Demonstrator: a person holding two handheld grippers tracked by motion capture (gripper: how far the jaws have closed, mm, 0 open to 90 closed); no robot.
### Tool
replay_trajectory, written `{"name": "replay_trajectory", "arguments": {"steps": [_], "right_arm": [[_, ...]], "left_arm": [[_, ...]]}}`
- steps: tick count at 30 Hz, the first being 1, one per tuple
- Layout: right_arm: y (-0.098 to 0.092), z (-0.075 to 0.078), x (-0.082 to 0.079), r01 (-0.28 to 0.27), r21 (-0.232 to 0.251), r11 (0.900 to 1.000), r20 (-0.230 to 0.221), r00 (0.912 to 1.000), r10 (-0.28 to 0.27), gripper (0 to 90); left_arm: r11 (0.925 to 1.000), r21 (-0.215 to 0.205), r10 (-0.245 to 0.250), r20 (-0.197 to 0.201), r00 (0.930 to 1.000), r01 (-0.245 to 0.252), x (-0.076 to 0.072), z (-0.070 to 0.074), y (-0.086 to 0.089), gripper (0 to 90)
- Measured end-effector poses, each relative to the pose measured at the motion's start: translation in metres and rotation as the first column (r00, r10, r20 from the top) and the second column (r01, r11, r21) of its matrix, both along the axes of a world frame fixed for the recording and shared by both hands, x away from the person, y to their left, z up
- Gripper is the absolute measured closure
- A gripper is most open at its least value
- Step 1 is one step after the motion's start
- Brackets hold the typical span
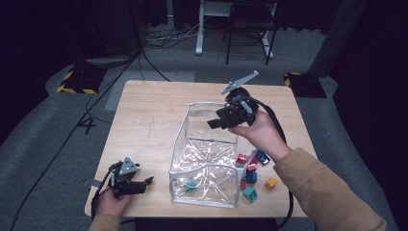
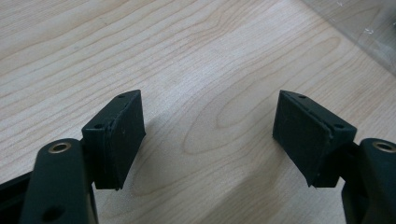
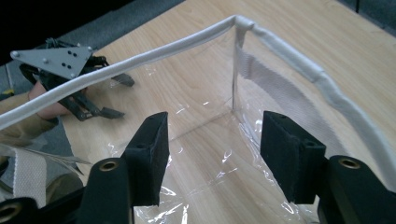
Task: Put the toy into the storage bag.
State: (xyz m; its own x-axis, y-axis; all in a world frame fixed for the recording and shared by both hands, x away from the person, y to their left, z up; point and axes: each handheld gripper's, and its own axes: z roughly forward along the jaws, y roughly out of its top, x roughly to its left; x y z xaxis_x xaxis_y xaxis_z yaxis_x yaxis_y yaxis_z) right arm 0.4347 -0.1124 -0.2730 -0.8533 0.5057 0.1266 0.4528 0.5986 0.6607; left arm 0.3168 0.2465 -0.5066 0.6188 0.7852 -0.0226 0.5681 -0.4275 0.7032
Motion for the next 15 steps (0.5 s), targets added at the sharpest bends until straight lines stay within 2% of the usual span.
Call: {"name": "replay_trajectory", "arguments": {"steps": [8, 15], "right_arm": [[-0.034, 0.012, -0.001, 0.054, 0.062, 0.997, 0.052, 0.997, -0.057, 43.1], [-0.067, 0.019, 0.003, 0.131, 0.097, 0.987, 0.074, 0.9876, -0.139, 43.1]], "left_arm": [[1.0, 0.001, 0.0, -0.001, 1.0, 0.0, 0.0, 0.0, 0.0, 25.4], [1.0, 0.001, -0.001, -0.001, 1.0, 0.001, 0.0, 0.0, 0.0, 25.4]]}}
